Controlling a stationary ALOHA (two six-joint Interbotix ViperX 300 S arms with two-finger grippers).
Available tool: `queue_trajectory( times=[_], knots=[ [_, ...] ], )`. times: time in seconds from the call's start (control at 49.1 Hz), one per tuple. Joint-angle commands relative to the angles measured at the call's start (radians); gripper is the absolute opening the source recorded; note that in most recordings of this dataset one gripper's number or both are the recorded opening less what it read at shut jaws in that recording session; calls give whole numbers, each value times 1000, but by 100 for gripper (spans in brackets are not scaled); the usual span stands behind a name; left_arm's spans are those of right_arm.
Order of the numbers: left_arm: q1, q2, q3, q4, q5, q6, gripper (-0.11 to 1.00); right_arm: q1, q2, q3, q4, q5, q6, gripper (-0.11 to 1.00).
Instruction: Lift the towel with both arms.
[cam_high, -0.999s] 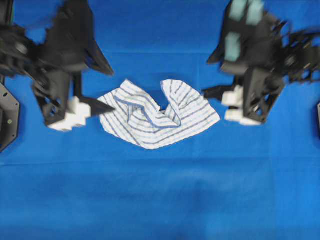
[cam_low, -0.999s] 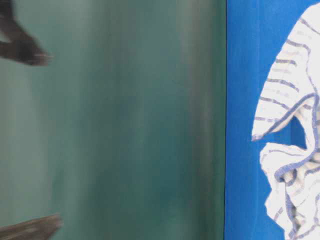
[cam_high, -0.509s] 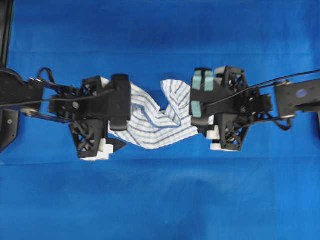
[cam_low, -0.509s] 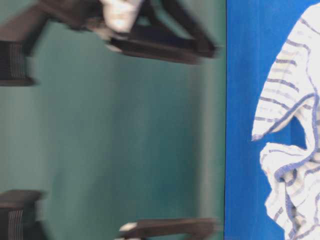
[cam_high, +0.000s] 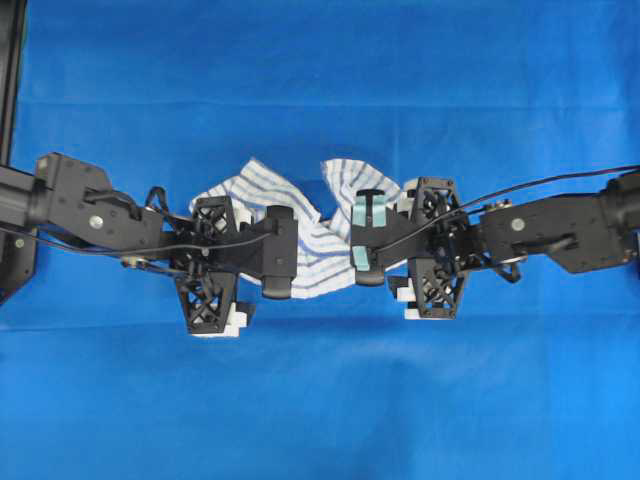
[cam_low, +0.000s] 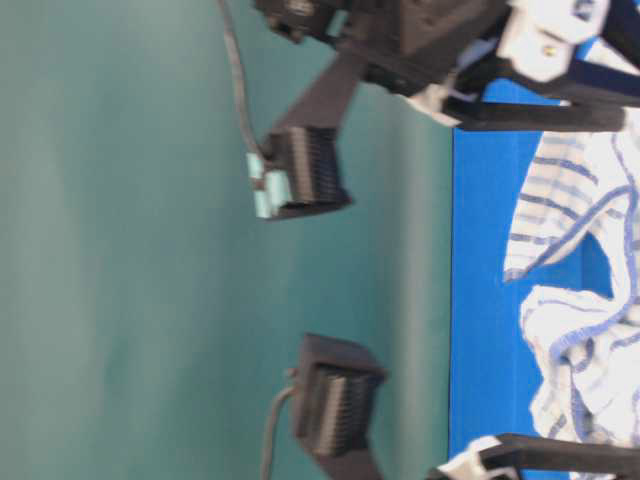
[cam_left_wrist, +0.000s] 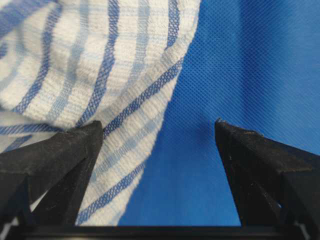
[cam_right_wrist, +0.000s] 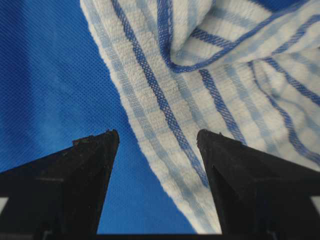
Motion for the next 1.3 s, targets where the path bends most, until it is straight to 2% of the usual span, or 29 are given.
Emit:
queue_trajectory(
  times=[0.0, 0.224, 0.326, 0.387, 0.448, 0.53, 0.591, 0.632, 0.693, 0.836, 0.999, 1.141, 1.284],
  knots=[
    [-2, 0, -3, 2, -35, 2, 88, 2, 6, -8, -3, -25, -2, 66],
    [0, 8, 15, 2, -91, -5, 87, -12, 32, -6, -3, -35, 3, 66],
    [5, 8, 26, 0, -91, -12, 80, -18, 32, 0, -3, -52, 3, 65],
    [6, 9, 34, 0, -91, -12, 70, -23, 32, 0, -3, -69, 3, 61],
    [14, 12, 40, 0, -92, -12, 54, -29, 32, 0, -3, -80, 5, 54],
    [28, 21, 52, 0, -92, -11, 33, -37, 32, -2, -3, -84, 6, 34],
    [35, 26, 58, 0, -89, -12, 20, -40, 31, 0, -3, -84, 6, 14],
    [38, 25, 61, 0, -86, -14, 12, -38, 29, 2, -3, -86, 5, 6],
    [40, 21, 61, 0, -80, -14, 4, -38, 28, 0, -3, -83, 5, 5],
    [40, -6, 44, -3, -25, -17, 4, -40, 12, -2, -3, -74, 6, 5],
    [40, -120, -15, -3, 126, -18, 4, -40, -78, -26, 0, -12, 6, 5],
    [60, -239, -75, -3, 267, -18, 4, -38, -186, -89, 2, 115, 8, 5],
    [78, -344, -138, -3, 354, -18, 4, -38, -284, -178, 3, 288, 6, 5]
  ],
)
